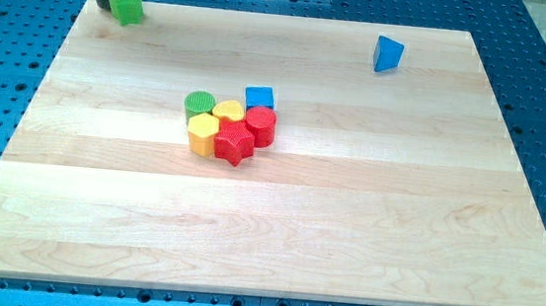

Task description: Push the green blocks into the yellow blocks

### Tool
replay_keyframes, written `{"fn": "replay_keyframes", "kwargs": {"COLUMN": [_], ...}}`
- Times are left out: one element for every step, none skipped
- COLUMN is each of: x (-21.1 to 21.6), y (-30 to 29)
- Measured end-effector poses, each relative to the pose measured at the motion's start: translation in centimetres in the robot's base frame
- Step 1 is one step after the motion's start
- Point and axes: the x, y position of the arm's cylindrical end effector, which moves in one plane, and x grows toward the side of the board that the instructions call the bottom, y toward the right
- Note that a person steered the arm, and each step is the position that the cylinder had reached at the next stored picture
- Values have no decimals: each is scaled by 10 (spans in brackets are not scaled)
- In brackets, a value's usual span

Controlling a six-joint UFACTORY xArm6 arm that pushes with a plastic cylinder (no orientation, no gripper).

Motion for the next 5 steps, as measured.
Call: {"fn": "replay_keyframes", "kwargs": {"x": [34,16,10,48,81], "y": [46,32,73,88,98]}}
